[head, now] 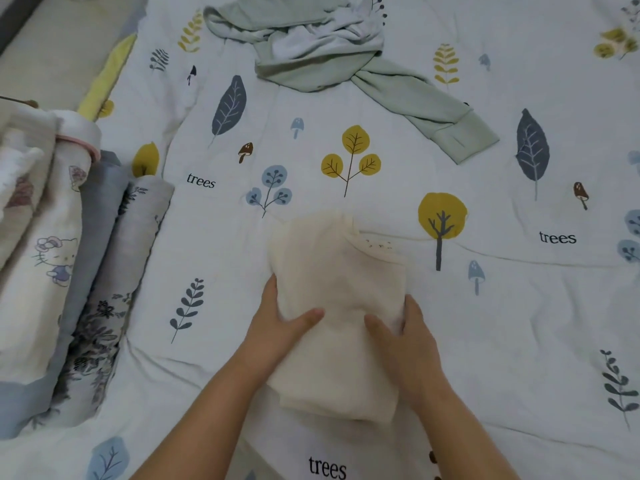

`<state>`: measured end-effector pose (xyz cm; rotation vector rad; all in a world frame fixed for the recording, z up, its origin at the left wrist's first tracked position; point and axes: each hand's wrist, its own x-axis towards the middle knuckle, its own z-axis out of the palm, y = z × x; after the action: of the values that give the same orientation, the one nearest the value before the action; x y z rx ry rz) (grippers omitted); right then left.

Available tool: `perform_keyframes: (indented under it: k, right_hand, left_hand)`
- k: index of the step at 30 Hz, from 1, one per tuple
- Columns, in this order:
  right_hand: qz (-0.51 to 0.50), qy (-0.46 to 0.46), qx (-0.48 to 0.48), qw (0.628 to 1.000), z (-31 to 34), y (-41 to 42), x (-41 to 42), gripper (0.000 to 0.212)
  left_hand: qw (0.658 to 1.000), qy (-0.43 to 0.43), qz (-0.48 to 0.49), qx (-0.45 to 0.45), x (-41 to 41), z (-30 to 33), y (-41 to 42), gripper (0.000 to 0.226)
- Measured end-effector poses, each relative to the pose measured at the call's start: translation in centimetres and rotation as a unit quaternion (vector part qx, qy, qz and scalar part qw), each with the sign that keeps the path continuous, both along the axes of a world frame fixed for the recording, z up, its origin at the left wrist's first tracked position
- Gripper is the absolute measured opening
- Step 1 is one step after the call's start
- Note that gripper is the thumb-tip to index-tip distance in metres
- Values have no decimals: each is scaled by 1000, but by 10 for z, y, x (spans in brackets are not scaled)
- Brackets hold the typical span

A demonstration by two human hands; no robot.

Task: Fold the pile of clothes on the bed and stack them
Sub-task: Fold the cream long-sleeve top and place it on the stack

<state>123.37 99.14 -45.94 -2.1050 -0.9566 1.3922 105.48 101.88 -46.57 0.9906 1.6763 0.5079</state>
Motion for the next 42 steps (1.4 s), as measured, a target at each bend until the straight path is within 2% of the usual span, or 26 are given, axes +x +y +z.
perform_keyframes:
  k: [3, 12, 22, 26, 29, 37, 42]
  right_hand:
    - [15, 42, -9, 999, 0, 5, 1, 60]
    - [23, 37, 69, 997, 52, -17, -3, 46]
    - [41, 46, 147, 987, 182, -25, -2, 48]
    - [76, 64, 190, 977, 245, -22, -5, 55]
    - [101, 78, 209, 970, 287, -22, -15, 53]
    - [150, 144, 253, 945, 372, -18, -72, 40]
    - [157, 179, 278, 931, 408, -12, -134, 35]
  left_hand:
    - [999, -41, -24, -2, -2, 4, 3, 74]
    - [991, -126, -35, 27, -4, 64, -17, 59]
    - [987, -133, 13, 90, -10, 196, -39, 72]
    - [982, -130, 20, 139, -16, 257, -47, 69]
    - [979, -132, 41, 152, -27, 299, -55, 69]
    - [971, -92, 67, 212, -83, 396, -73, 68]
    - [969, -69, 42, 232, -149, 443, -70, 64]
